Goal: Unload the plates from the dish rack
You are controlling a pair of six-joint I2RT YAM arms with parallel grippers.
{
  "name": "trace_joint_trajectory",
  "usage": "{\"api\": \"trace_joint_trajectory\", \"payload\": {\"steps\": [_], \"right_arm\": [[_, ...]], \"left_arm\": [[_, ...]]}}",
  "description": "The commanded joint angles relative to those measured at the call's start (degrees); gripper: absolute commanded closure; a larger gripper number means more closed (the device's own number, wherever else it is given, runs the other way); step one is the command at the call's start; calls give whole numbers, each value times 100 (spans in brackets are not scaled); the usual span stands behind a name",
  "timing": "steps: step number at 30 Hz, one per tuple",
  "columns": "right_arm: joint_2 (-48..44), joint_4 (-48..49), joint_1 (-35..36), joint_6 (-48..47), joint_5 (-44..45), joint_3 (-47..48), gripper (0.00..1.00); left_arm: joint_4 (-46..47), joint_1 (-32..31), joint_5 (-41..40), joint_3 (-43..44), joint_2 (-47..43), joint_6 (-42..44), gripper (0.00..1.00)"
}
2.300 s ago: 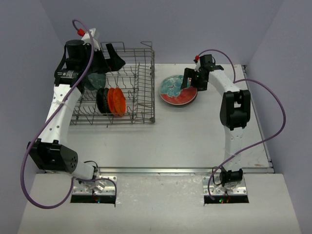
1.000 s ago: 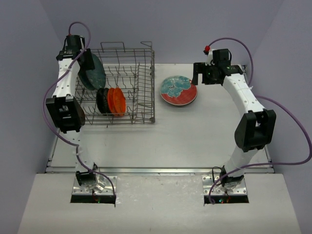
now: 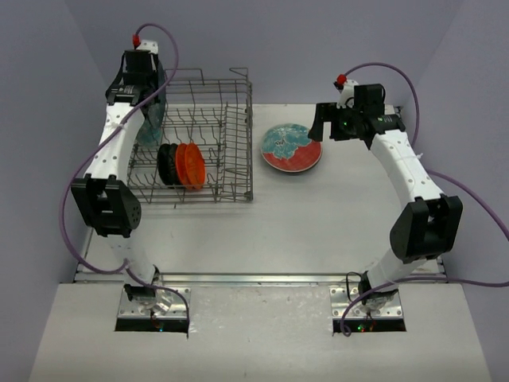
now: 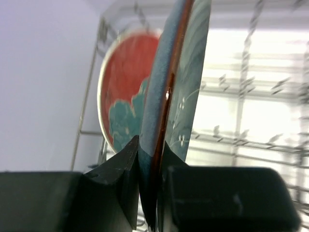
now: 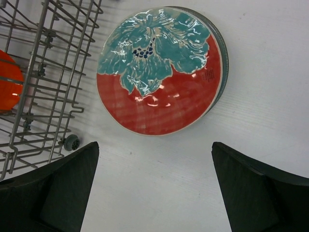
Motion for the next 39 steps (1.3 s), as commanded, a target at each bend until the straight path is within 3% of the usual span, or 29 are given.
{"api": "trace_joint_trajectory", "payload": {"steps": [1, 3, 7, 11, 17, 21, 30, 34, 36, 39], "right_arm": [[-463, 545, 5, -15, -413, -125, 1], [-600, 666, 5, -8, -789, -165, 1], [-936, 1092, 5, 237, -1798, -280, 1], [-1133, 1501, 14, 725, -2864, -375, 1], [-1230, 2061, 236, 1212, -3684, -460, 1], [-1230, 2077, 495, 1148, -3667, -428, 1], [-796, 1767, 1054, 1144, -3243, -160, 8], [-312, 1502, 1205, 1453, -3188, 169, 21], [-138, 1459, 1254, 1649, -3251, 274, 37], [-89, 1569, 1263, 1856, -3432, 268, 76]], "left_arm": [[1808, -439, 59, 359, -1319, 298, 100], [1675, -439, 365, 356, -1602, 164, 100], [1197, -437, 1910, 138, -2234, -296, 100], [1008, -439, 3909, -501, -2844, -798, 100], [1223, -439, 6800, -1618, -3203, -1989, 100], [1438, -439, 7553, -1953, -3099, -2436, 100], [1592, -448, 8222, -2603, -2962, -2678, 100], [1562, -448, 8294, -2626, -2908, -2678, 100], [1551, -457, 8299, -2636, -2887, -2686, 100], [1459, -457, 8231, -2675, -2870, -2604, 100]]}}
